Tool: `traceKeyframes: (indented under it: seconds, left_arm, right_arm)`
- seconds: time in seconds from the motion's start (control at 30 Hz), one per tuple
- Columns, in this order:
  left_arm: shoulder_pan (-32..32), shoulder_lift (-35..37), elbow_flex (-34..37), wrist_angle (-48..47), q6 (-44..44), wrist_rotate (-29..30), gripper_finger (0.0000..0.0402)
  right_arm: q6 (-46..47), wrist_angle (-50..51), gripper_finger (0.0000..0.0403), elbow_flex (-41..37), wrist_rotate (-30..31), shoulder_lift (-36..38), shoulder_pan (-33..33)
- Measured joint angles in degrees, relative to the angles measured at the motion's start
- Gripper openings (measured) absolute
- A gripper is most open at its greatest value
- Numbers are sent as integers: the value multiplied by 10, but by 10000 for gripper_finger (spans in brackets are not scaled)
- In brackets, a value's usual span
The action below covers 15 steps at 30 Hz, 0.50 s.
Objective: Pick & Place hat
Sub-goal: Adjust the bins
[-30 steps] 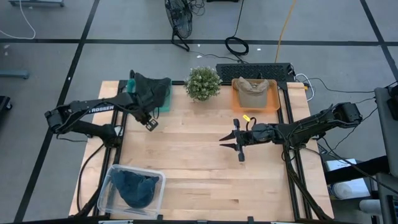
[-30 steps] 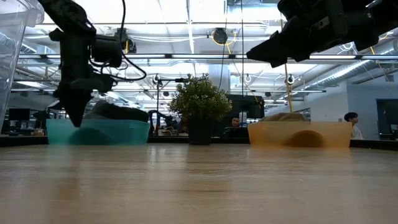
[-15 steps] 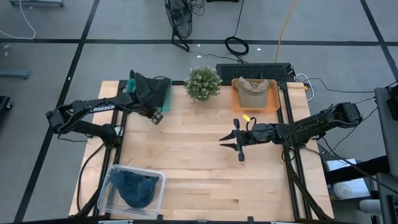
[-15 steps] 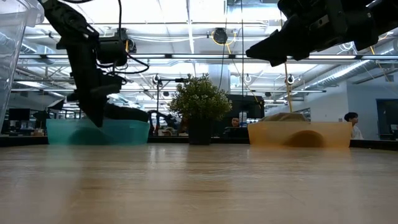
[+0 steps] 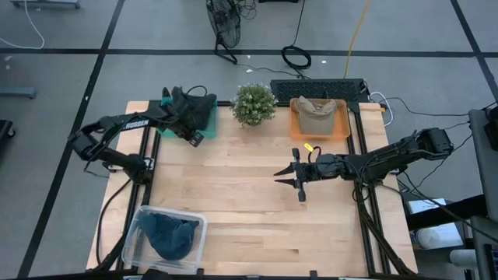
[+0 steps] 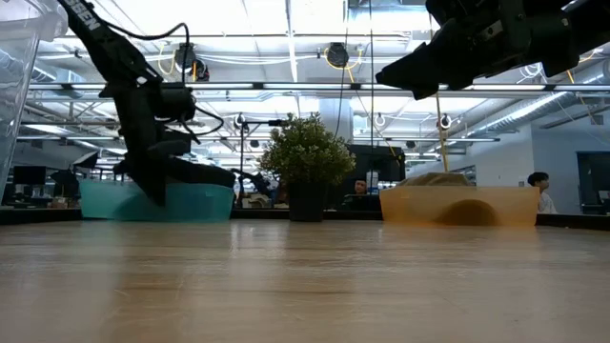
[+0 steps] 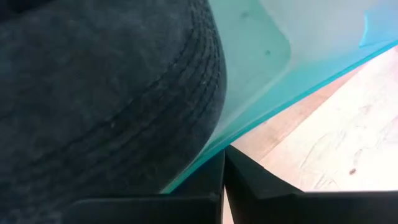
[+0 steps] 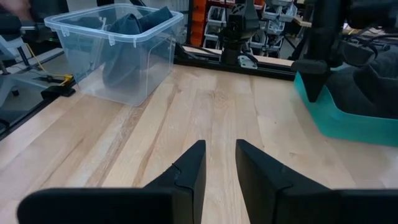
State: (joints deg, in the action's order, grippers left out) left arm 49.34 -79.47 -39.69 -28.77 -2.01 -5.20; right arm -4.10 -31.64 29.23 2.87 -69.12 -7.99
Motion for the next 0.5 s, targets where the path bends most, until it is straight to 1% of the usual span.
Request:
traceKeyframes:
  seconds: [0.1,0.2,0.3,0.4,0.5]
  left_arm:
    - [8,-20,-23,-25,17,-2,14]
    - [10,-28,-49,-57,18,-4,8]
    - [11,-27,-72,-83,15,-27,5]
    - [6,-27,-100,-89,18,-58,14]
    - [2,-25,-110,-90,16,-63,16]
  right_arm:
    - [0,1,75,0,0,0,0]
    - [-1,2,75,0,0,0,0]
    - [-2,3,75,0,0,0,0]
    - [-2,8,75,0,0,0,0]
    - [-2,10,75,0,0,0,0]
